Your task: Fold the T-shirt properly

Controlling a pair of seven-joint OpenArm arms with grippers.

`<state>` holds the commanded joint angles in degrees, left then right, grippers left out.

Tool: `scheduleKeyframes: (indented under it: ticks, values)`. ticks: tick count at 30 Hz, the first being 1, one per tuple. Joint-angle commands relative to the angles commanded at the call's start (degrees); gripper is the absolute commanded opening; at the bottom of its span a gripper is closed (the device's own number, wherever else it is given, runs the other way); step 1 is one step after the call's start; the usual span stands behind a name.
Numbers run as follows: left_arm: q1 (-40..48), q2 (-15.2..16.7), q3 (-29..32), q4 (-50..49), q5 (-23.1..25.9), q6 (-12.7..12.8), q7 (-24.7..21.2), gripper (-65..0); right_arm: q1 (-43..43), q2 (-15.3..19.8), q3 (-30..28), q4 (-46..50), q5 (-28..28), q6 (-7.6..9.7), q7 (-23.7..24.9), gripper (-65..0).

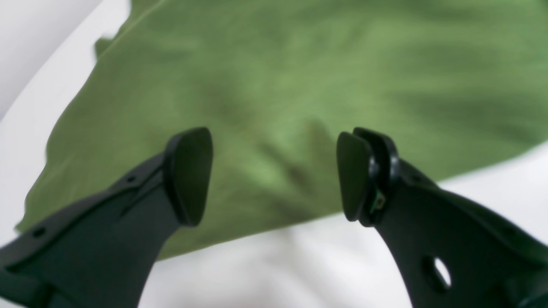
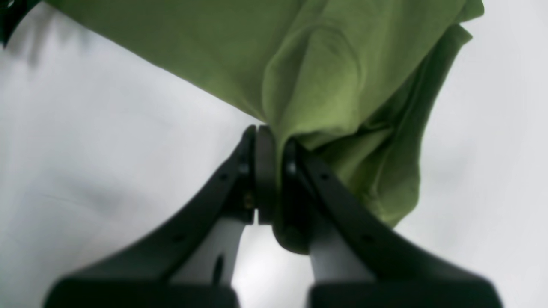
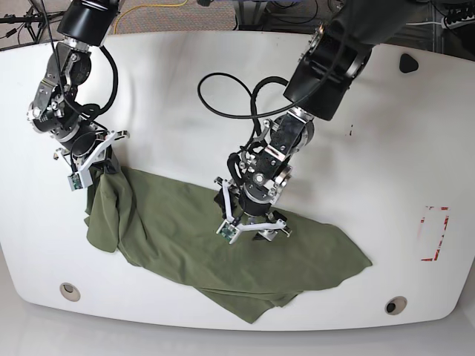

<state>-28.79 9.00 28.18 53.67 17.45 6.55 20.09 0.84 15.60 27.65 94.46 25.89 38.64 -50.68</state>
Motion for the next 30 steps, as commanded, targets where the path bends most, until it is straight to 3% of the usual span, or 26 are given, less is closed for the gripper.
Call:
scheduleKeyframes:
  ticks: [3, 10, 14, 20, 26, 30]
  values:
    - [-1.49, 0.00, 3.25, -3.87, -4.31, 4.40, -0.70, -23.5, 0.00, -0.79, 0.09, 0.00, 0.00, 0.00, 0.00, -65.0]
    - [-5.89, 0.00, 4.40, -17.14, -16.09, 11.34, -0.97, -23.5, 0.00, -0.97, 0.09, 0.09, 0.00, 0.00, 0.00, -65.0]
    - [-7.65, 0.00, 4.40, -25.14, -19.96, 11.52, -2.11, -23.5, 0.00, -0.97, 0.09, 0.00, 0.00, 0.00, 0.00, -65.0]
    - [-7.56, 0.00, 4.31, -26.02, -22.51, 11.52, -2.46, -23.5, 0.00, -0.97, 0.09, 0.00, 0.00, 0.00, 0.00, -65.0]
    - [-3.34, 0.00, 4.31, -19.60, -24.44, 11.52, 3.25, -23.5, 0.09, -0.97, 0.09, 0.09, 0.00, -0.09, 0.00, -65.0]
    - [1.58, -3.24, 4.31, -8.62, -24.53, 11.52, 8.79, -23.5, 0.09, -0.97, 0.09, 0.18, 0.00, -0.18, 0.00, -65.0]
